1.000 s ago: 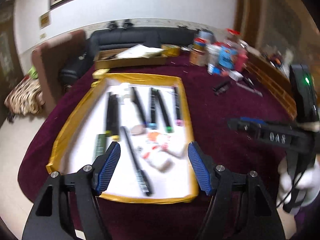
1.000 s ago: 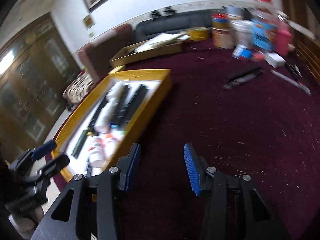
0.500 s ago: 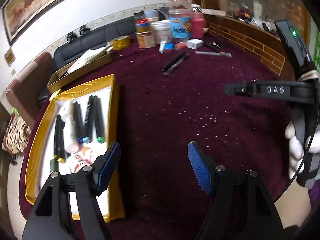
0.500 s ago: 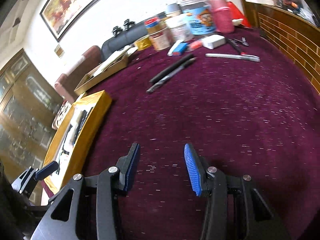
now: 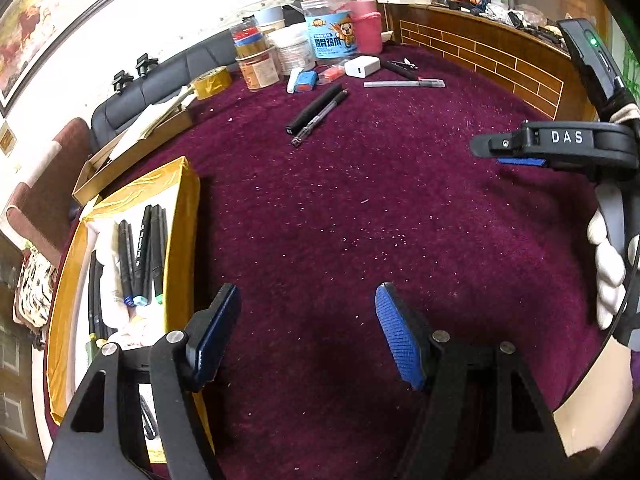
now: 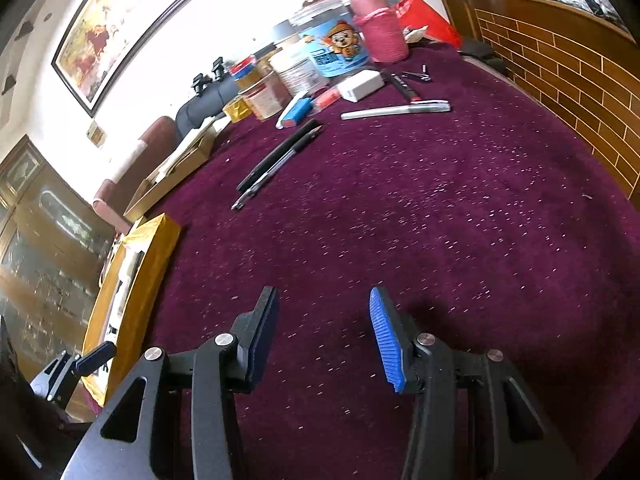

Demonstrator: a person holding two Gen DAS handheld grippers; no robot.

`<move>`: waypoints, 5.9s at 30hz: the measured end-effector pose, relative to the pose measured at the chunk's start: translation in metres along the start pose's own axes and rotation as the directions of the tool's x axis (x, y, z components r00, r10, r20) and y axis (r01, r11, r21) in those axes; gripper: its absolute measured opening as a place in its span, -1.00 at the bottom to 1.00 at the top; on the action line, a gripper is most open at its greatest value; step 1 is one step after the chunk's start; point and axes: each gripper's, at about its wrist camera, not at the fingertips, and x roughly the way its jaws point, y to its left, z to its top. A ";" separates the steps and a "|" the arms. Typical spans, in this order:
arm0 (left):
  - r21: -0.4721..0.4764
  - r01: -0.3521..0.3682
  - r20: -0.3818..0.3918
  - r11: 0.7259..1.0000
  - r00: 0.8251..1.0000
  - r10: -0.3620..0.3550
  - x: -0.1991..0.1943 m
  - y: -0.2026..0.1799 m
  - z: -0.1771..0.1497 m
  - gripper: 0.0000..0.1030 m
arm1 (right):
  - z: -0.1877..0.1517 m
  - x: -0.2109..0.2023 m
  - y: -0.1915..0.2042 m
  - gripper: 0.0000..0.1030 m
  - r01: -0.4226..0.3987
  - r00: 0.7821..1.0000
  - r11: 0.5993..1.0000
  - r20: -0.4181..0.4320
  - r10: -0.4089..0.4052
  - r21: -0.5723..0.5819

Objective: Organize rigid objects
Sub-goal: 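Move both open grippers back over the black markers on the table, then grasp a black marker and a black pen together with the left gripper, then carry marker and pen into the box with left gripper while right carries a clear pen, then open the right gripper to drop the clear pen into the box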

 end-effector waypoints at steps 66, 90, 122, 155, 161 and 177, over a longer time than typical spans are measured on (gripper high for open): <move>-0.164 0.330 0.060 0.930 0.944 -0.324 0.054 0.010 0.030 -0.55 | 0.089 0.054 -0.052 0.06 0.113 0.987 0.983 0.095 -0.127 0.146; -0.204 0.356 0.033 0.912 0.933 -0.357 0.081 0.028 0.024 -0.77 | -0.016 0.053 0.060 0.01 0.073 0.986 0.988 -0.136 -0.091 -0.135; -0.516 0.369 0.341 0.773 0.916 -0.209 -0.026 0.195 -0.087 -0.76 | -0.040 0.040 0.123 -0.85 -0.050 0.993 0.990 -0.113 0.035 -0.135; -0.738 0.225 0.257 0.636 0.966 -0.043 -0.006 0.316 -0.154 -0.04 | -0.101 0.154 0.343 -0.84 -0.369 0.856 0.899 -0.463 0.230 -0.235; -0.734 0.142 0.261 0.664 0.962 0.082 -0.039 0.313 -0.160 0.20 | -0.116 0.170 0.348 -0.82 -0.352 0.844 0.912 -0.493 0.213 -0.209; -0.685 -0.039 0.164 0.728 0.965 0.206 -0.050 0.280 -0.142 0.44 | -0.121 0.123 0.337 -0.70 -0.267 0.933 0.884 -0.331 0.138 -0.383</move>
